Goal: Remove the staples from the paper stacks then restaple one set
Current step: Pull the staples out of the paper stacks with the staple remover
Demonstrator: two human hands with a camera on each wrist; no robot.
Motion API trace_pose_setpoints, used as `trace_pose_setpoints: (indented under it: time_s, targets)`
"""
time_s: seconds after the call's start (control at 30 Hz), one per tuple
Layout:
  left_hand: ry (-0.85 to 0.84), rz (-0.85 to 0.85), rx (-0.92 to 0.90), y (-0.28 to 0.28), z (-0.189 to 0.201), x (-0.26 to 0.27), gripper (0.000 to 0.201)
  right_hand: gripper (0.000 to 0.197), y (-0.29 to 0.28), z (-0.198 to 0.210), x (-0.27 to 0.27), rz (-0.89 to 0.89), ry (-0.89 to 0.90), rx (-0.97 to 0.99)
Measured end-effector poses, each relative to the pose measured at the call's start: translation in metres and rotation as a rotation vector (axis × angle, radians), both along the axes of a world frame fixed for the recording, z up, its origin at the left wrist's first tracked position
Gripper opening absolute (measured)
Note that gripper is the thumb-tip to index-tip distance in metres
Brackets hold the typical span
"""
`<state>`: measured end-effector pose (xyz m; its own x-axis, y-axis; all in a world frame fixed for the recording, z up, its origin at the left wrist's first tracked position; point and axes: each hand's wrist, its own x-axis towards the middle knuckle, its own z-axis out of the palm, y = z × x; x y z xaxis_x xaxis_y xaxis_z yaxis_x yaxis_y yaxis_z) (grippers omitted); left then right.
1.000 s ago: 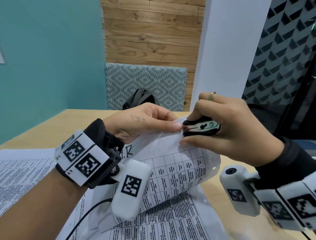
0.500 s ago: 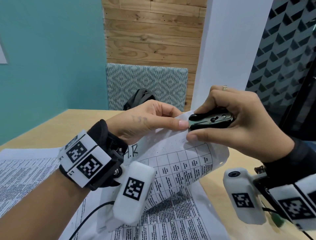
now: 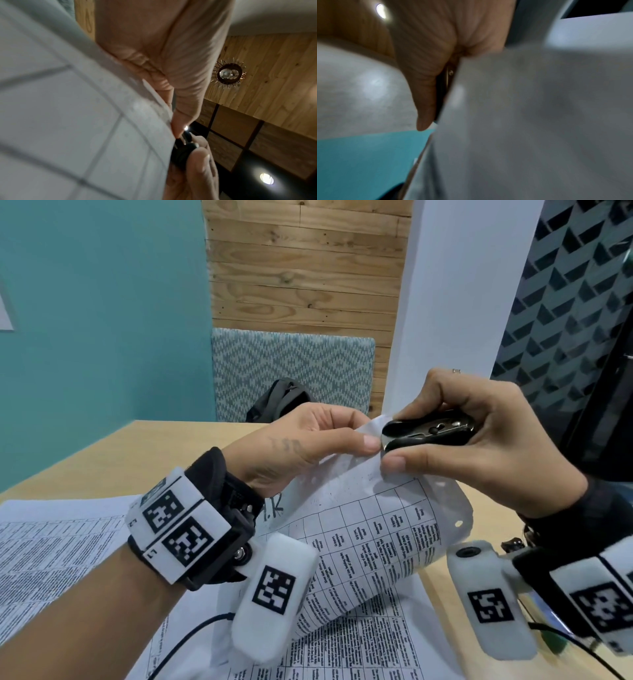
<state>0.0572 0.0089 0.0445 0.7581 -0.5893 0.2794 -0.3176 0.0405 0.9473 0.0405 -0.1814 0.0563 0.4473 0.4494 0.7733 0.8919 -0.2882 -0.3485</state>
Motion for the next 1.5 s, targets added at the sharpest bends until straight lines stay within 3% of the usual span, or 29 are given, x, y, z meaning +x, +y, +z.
trace_pose_setpoints:
  time_s: [0.13,0.23,0.57,0.7,0.83,1.07,1.23,1.37,1.5]
  targets:
    - [-0.086,0.091,0.137,0.006,0.002,0.002,0.006,0.042,-0.002,0.001,0.003,-0.133,-0.166,-0.161]
    - [-0.109,0.162,0.225,0.015,0.006,0.007,0.011,0.042,-0.013,0.011,0.001,-0.191,-0.179,-0.176]
    - [-0.148,0.303,0.296,0.025,0.004,0.014,0.028,0.041,-0.028,0.015,-0.001,-0.324,0.310,-0.455]
    - [-0.137,0.292,0.274,0.025,0.006,0.012,0.030,0.048,-0.034,0.017,0.005,-0.143,0.528,-0.333]
    - [-0.131,0.273,0.276,0.025,0.008,0.011,0.020,0.048,-0.033,0.014,0.008,0.037,0.629,-0.231]
    - [-0.198,0.250,0.229,0.018,0.012,0.004,0.020,0.038,-0.020,0.001,0.011,0.196,0.832,-0.265]
    - [-0.298,0.371,0.210,0.023,0.023,-0.001,0.030,0.056,-0.026,0.004,0.016,0.198,0.810,-0.197]
    - [-0.224,0.421,0.320,0.064,0.034,0.004,0.054,0.073,-0.033,0.008,0.018,0.171,0.747,-0.113]
    - [-0.107,0.406,0.295,0.109,0.009,0.002,0.072,0.078,-0.038,0.013,0.019,0.134,0.690,0.034]
